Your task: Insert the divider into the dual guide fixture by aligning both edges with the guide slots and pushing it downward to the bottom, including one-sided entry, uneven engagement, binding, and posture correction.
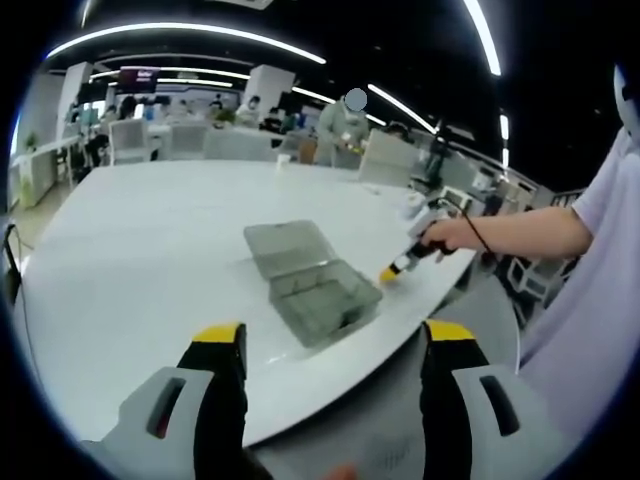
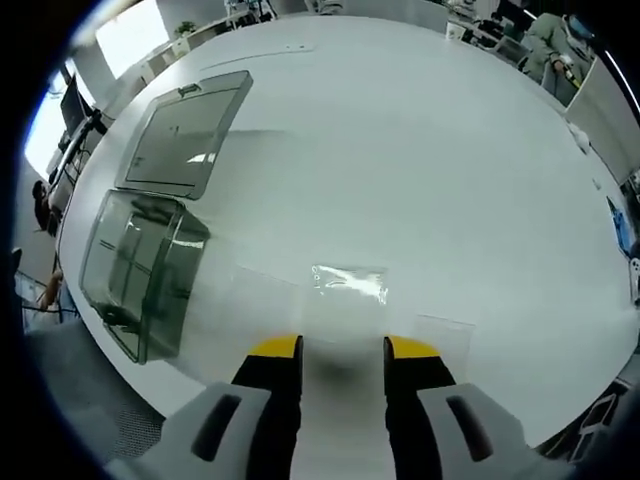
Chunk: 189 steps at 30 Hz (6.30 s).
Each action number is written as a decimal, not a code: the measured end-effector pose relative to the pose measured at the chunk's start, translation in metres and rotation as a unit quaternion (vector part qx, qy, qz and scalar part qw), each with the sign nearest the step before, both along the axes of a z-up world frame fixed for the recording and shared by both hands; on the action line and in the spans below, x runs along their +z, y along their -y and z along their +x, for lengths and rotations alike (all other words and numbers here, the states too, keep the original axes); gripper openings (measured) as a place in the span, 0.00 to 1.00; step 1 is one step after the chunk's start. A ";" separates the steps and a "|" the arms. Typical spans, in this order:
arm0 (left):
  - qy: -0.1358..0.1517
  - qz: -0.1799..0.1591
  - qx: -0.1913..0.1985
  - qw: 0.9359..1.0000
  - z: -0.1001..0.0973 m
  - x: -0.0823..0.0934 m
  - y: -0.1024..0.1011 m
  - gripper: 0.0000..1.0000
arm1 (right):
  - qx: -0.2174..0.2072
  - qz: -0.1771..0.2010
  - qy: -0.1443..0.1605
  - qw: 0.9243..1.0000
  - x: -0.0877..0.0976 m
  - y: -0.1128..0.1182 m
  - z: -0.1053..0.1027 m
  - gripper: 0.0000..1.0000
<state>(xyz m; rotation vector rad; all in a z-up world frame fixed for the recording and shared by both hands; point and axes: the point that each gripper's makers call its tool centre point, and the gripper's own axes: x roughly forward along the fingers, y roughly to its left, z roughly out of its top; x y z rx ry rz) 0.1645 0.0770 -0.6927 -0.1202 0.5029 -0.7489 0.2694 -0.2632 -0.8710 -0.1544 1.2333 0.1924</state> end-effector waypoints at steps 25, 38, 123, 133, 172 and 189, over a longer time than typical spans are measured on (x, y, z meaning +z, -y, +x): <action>0.003 -0.003 -0.001 1.000 0.003 0.002 0.001 0.68 | -0.009 -0.002 -0.067 0.998 -0.005 -0.008 -0.004 0.40; 0.002 -0.006 0.004 1.000 0.001 0.001 -0.001 0.67 | -0.021 0.001 -0.066 0.998 -0.002 -0.002 0.001 0.34; 0.012 0.000 -0.008 1.000 0.006 0.008 0.003 0.66 | 0.029 0.009 0.065 0.997 0.065 -0.012 0.013 0.27; 0.020 0.003 -0.017 1.000 0.006 0.012 0.008 0.66 | 0.038 0.024 0.110 0.993 0.088 -0.023 0.006 0.27; 0.045 -0.005 -0.071 0.996 0.030 0.030 0.035 0.64 | 0.129 0.020 0.274 0.953 0.173 -0.084 -0.022 0.27; 0.060 -0.002 -0.102 0.993 0.045 0.040 0.060 0.61 | 0.187 0.005 0.296 0.937 0.185 -0.109 -0.033 0.27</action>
